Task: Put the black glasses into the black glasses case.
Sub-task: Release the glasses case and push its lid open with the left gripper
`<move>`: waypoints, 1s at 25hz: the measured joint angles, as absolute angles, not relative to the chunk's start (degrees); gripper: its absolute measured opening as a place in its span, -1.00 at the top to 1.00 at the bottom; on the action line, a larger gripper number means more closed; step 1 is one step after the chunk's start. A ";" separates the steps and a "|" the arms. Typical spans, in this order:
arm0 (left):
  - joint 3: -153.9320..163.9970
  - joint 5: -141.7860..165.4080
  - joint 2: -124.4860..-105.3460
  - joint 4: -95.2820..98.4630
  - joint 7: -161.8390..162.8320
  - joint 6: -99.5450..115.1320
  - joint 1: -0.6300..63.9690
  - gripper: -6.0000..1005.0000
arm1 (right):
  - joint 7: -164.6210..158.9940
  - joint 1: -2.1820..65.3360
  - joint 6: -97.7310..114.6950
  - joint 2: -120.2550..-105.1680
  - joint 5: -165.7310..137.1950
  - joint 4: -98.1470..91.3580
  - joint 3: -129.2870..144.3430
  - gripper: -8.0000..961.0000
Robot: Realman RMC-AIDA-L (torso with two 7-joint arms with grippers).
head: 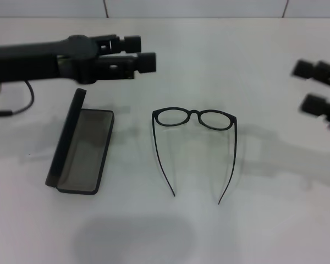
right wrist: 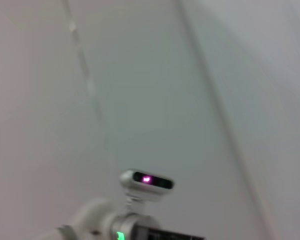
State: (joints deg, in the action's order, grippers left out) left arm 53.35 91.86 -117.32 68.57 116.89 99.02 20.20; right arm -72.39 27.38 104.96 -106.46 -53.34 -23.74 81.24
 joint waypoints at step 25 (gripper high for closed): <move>86.90 161.33 -120.30 105.35 172.51 91.76 19.64 -0.30 | -68.38 23.31 103.26 -107.11 -58.34 -22.39 68.51 -0.78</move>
